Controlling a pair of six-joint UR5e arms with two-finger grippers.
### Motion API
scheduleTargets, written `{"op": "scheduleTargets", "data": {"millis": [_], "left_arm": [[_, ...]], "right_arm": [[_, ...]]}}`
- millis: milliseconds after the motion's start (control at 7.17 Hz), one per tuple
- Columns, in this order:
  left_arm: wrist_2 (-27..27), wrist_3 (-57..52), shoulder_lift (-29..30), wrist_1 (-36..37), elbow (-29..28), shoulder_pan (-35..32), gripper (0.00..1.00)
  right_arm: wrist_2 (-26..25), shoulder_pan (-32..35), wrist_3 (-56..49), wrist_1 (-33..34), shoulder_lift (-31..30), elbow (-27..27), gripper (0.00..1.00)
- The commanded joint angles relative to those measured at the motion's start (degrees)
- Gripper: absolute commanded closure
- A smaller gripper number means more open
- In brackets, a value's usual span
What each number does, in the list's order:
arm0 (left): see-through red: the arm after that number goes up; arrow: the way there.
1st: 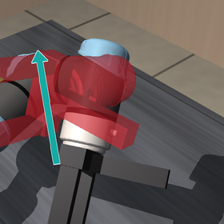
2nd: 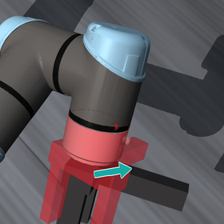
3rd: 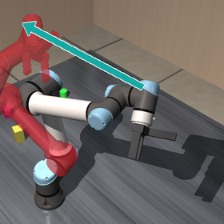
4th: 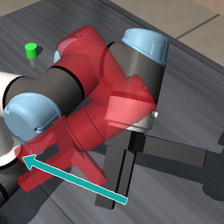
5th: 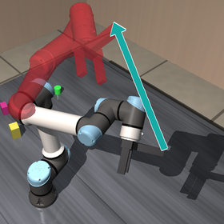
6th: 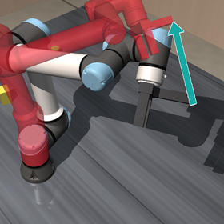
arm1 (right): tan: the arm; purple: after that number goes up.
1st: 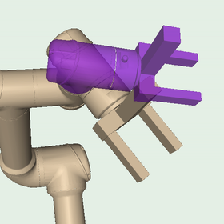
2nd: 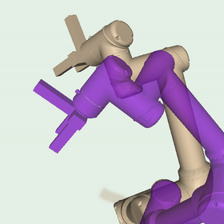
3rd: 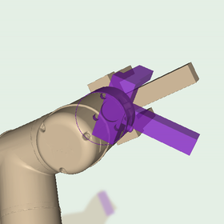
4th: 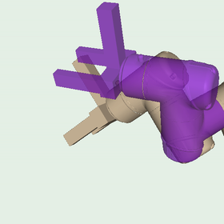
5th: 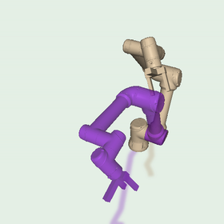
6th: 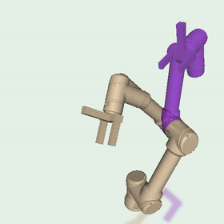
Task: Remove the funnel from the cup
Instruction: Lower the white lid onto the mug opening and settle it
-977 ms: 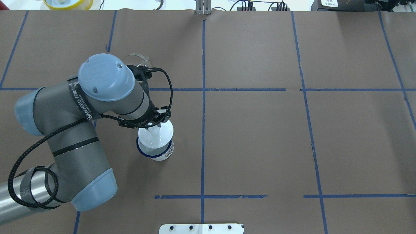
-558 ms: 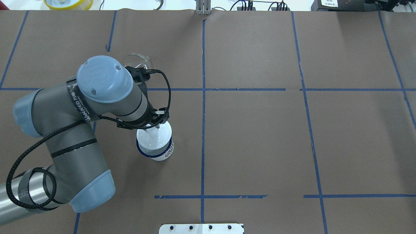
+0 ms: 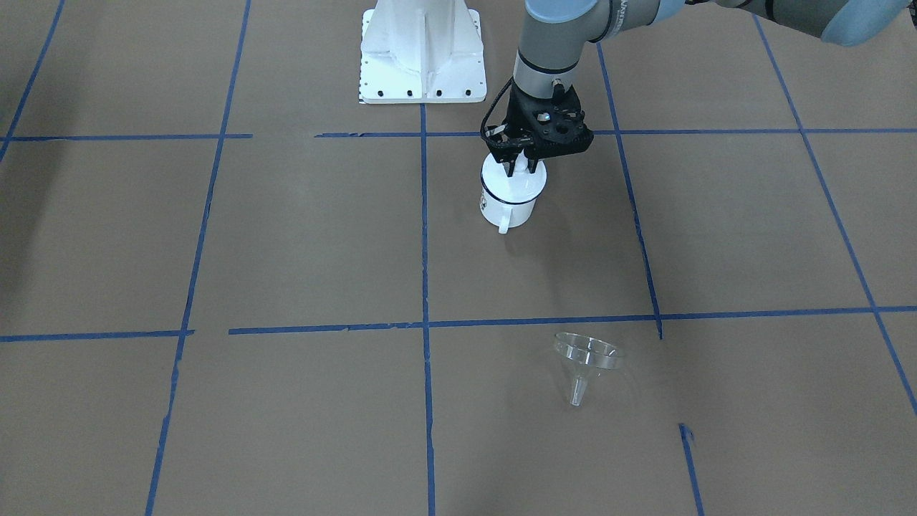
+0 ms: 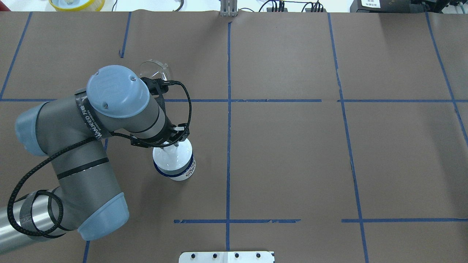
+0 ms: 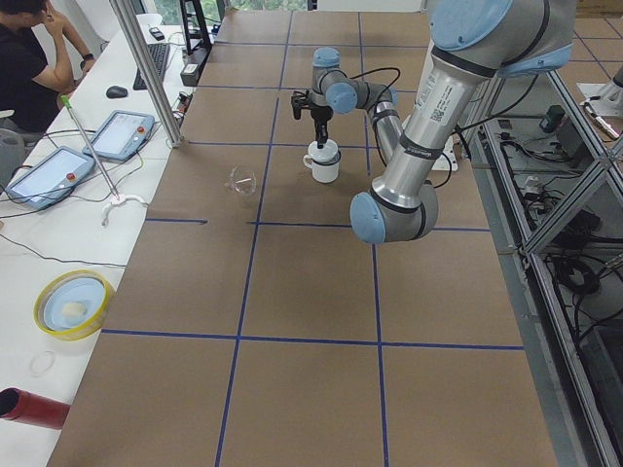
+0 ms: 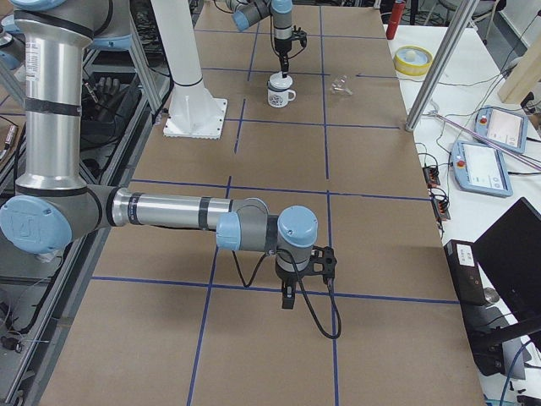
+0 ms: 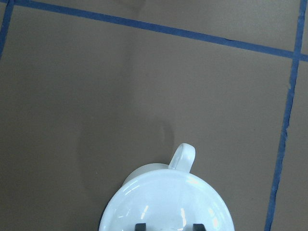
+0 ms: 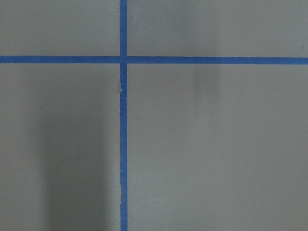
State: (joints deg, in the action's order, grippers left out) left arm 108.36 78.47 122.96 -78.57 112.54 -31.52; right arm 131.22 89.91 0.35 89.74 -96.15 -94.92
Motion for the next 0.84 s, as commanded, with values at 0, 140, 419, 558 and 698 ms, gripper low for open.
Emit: {"op": "scheduleTargets", "data": {"millis": [0,140,419,558,698], "left_arm": [[0.1,0.0,-0.2,0.0,0.1,0.3,1.0],[0.1,0.0,-0.2,0.0,0.1,0.7,1.0],[0.2,0.0,-0.2,0.0,0.2,0.8,1.0],[0.2,0.0,-0.2,0.0,0.1,1.2,1.0],[0.2,0.0,-0.2,-0.1,0.1,1.3,1.0]], "right_arm": [[0.0,0.0,0.0,0.0,0.0,0.0,0.0],[0.0,0.0,0.0,0.0,0.0,0.0,0.0],[0.0,0.0,0.0,0.0,0.0,0.0,0.0],[0.0,0.0,0.0,0.0,0.0,0.0,0.0],[0.0,0.0,0.0,0.0,0.0,0.0,0.0]]}}
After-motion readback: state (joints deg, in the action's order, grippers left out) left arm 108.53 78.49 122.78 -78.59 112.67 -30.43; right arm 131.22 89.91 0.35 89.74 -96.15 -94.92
